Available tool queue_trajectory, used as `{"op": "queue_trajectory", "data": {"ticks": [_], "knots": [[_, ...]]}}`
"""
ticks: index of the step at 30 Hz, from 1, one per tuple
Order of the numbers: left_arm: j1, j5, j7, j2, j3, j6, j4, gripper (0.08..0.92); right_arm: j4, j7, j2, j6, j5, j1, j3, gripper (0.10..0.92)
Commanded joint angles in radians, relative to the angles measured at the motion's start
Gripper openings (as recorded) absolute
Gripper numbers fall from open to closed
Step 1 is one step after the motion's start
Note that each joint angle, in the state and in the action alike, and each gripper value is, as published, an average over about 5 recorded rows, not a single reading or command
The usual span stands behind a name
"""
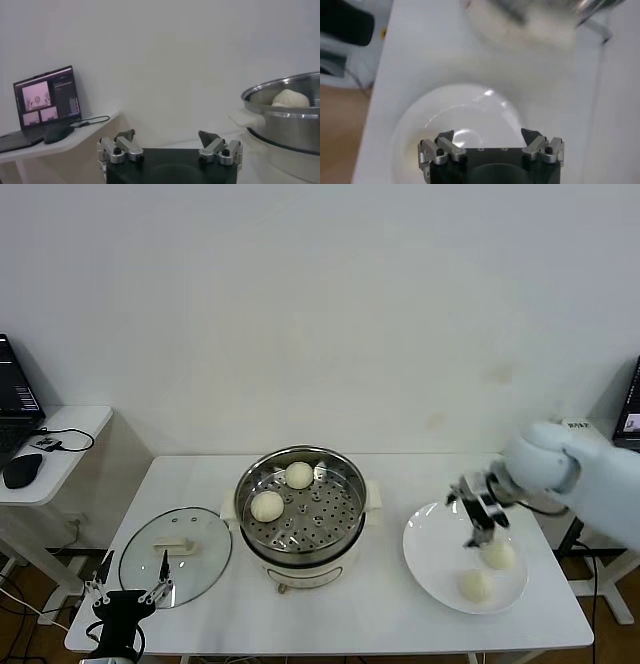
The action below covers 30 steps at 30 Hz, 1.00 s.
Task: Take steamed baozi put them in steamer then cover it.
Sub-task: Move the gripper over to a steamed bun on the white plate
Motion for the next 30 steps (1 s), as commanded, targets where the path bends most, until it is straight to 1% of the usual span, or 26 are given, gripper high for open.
{"op": "queue_trajectory", "data": {"ticks": [1,11,23,30], "knots": [[0.003,0.005,0.0,-0.005,0.004,0.001,0.003,0.823,0.042,0.004,-0.136,0.042,-0.111,-0.248,0.12,0.823],[0.012,0.009,-0.001,-0.013,-0.001,-0.001,-0.002,0.823,-0.001,0.039,-0.07,0.038,-0.135,-0.406,0.233,0.823],[0.015,0.008,-0.003,-0.016,-0.013,-0.003,-0.001,0.823,-0.079,0.092,0.032,0.031,-0.145,-0.436,0.243,0.82],[0.01,0.008,-0.003,-0.018,-0.012,-0.004,0.008,0.823,-0.107,0.099,0.042,0.02,-0.153,-0.438,0.244,0.762]]}}
